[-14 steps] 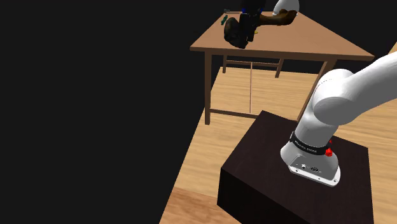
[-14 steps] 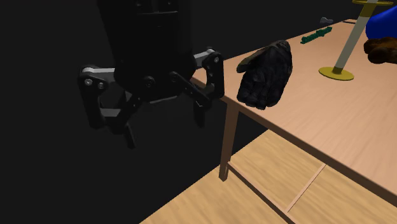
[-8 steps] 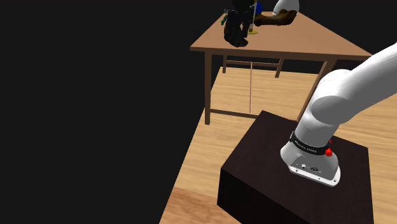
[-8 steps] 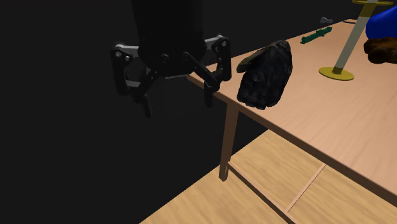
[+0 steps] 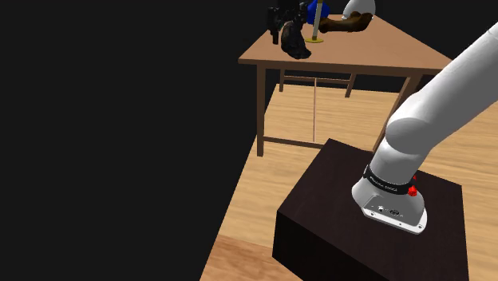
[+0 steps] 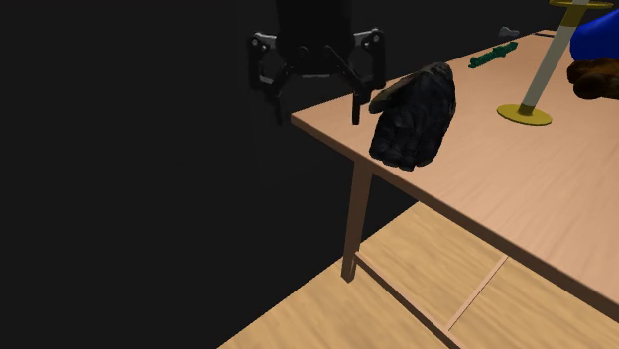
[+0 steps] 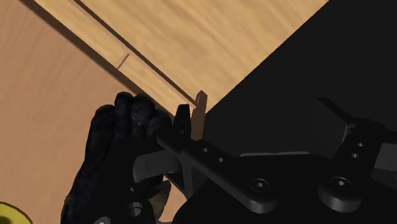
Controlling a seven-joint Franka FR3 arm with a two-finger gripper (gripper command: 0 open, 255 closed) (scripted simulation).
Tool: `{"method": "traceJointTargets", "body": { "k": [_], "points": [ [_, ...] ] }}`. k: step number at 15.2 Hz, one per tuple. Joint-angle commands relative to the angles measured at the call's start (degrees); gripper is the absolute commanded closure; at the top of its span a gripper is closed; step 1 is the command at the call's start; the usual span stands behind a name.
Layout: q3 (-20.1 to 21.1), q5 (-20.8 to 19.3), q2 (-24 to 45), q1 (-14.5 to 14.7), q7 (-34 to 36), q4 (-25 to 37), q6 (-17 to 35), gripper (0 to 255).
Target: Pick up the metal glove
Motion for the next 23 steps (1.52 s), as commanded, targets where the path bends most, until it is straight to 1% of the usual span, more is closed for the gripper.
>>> {"method": "traceJointTargets", "body": {
  "k": [1, 10, 17, 19, 20, 23],
  "points": [
    [-0.61, -0.68, 3.68, -1.50, 2.89, 3.28, 0.27, 0],
    [-4.39, -2.66, 17.91, -6.95, 14.31, 19.75, -2.57, 0],
    [-4.44, -2.74, 16.93, -6.96, 14.74, 13.17, 3.01, 0],
    [-4.45, -2.75, 16.88, -6.96, 14.77, 12.67, 3.47, 0],
    [-4.42, -2.75, 16.87, -6.94, 14.82, 12.64, 3.48, 255],
    [-4.45, -2.75, 16.79, -6.97, 14.77, 12.57, 3.47, 255]
  ]
}}
